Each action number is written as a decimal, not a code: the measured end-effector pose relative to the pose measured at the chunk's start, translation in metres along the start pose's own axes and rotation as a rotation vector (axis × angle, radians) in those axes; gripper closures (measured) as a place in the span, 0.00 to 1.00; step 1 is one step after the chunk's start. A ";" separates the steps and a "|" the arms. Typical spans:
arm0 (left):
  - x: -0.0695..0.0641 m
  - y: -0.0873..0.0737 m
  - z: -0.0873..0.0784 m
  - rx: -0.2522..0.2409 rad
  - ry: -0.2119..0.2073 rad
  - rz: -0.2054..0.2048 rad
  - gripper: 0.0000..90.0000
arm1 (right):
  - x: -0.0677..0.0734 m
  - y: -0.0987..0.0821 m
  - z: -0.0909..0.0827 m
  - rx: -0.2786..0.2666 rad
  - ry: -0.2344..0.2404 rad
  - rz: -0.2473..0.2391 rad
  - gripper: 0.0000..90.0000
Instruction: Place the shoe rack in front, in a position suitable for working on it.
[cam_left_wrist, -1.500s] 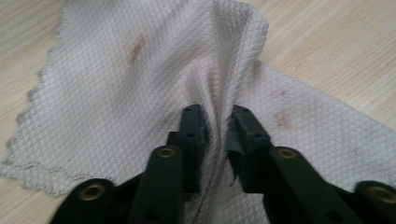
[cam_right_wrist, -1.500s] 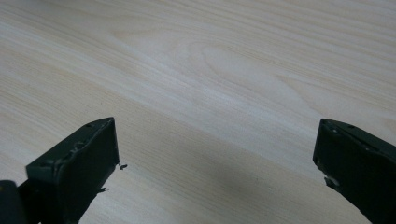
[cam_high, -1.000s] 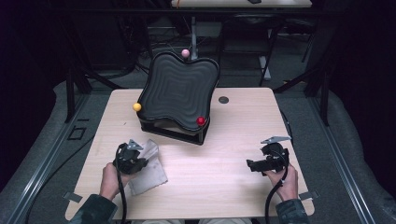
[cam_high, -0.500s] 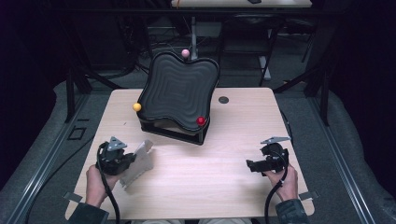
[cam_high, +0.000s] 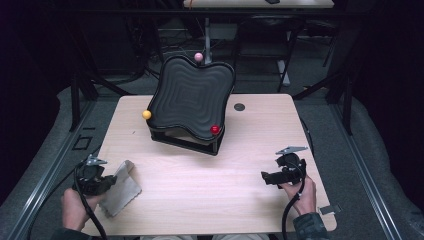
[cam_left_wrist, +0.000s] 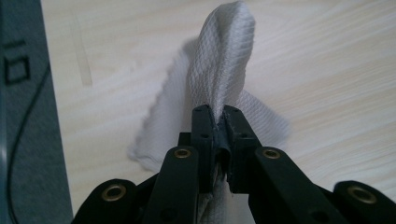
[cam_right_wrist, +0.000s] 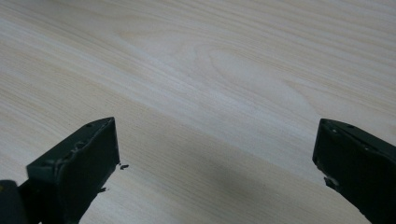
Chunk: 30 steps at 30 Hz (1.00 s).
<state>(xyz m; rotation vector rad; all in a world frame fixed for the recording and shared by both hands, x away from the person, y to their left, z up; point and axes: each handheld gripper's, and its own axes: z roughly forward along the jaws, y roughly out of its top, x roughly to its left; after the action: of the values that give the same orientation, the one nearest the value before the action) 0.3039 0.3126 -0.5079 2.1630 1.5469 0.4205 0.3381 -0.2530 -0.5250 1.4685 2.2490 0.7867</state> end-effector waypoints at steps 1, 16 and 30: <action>0.008 -0.004 0.011 0.043 0.004 -0.015 0.93 | 0.001 0.001 0.000 0.009 0.004 -0.005 0.00; 0.024 -0.009 0.032 0.123 -0.051 -0.063 0.57 | 0.009 0.003 0.002 0.006 0.017 -0.029 0.00; 0.019 0.049 -0.009 -0.090 -0.042 0.000 0.21 | 0.015 0.015 -0.009 -0.055 0.043 -0.014 0.00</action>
<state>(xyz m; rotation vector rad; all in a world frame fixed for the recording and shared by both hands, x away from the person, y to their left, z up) 0.3447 0.3186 -0.4749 2.0904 1.4773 0.4340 0.3378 -0.2368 -0.5090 1.4220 2.2479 0.8761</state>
